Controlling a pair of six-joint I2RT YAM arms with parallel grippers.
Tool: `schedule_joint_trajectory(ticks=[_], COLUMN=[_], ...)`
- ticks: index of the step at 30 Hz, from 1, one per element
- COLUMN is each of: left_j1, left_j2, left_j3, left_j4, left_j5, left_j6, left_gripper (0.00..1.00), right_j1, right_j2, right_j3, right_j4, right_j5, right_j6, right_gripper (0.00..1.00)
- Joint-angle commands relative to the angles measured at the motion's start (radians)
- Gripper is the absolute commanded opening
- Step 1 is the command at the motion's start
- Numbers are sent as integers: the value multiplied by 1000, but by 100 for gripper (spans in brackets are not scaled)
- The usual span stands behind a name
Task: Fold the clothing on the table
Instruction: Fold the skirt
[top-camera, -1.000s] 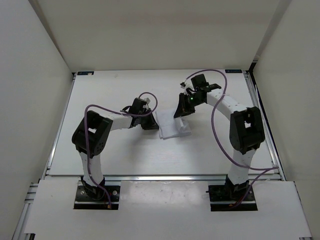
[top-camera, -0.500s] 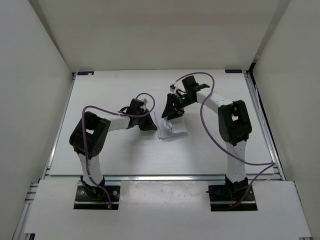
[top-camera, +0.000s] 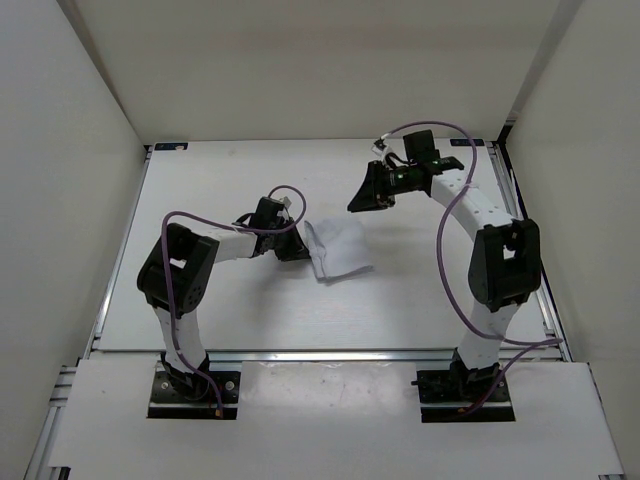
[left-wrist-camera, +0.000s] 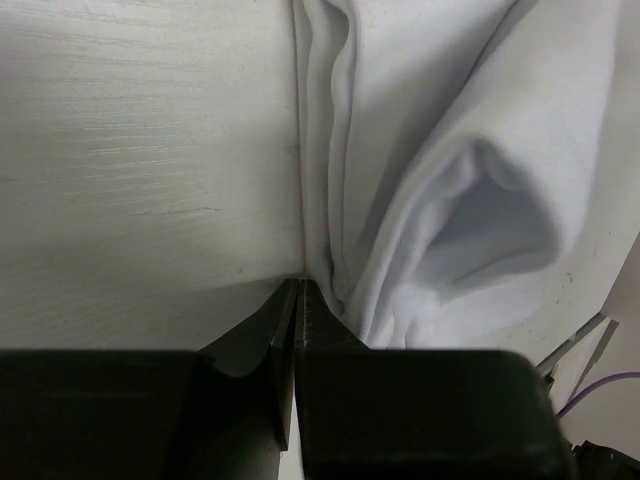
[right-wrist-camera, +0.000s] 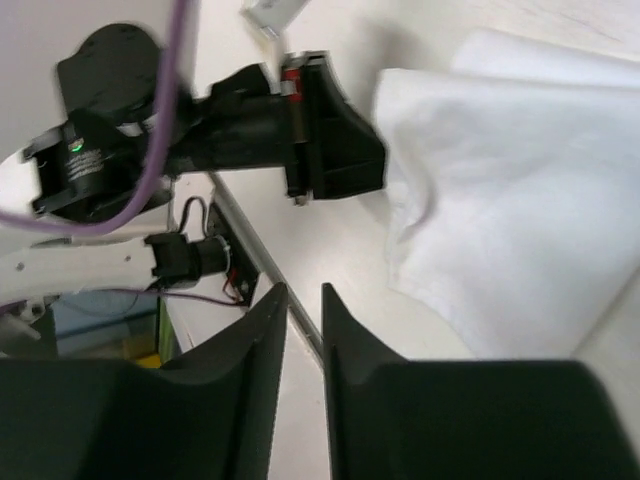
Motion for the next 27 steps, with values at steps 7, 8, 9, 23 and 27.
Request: schedule_joint_trajectory(ticks=[7,8,9,23,27], left_j1=[16,19,23,123,131], left_j2=[-65,-71,-84,-195,-232], left_j3=[-27,-27,-27,-94,-100], left_j4=[-33,-40,-43,-85,-86], left_j5=[-23,-23,-22,-29,-30], left_j6=[8,14,10,17,10], left_gripper=[13,13,14,14,14], right_j1=[67,84,93,274,277], right_j2=[267,316,348,574,573], right_j3=[233,256,311,405,428], right_j4=[-201,-211,-226,-91,-145], right_j5=[304,305,292,53,98], right_j6=[-100,-102,-107,-19,-58], right_gripper=[7,7,6,3,2])
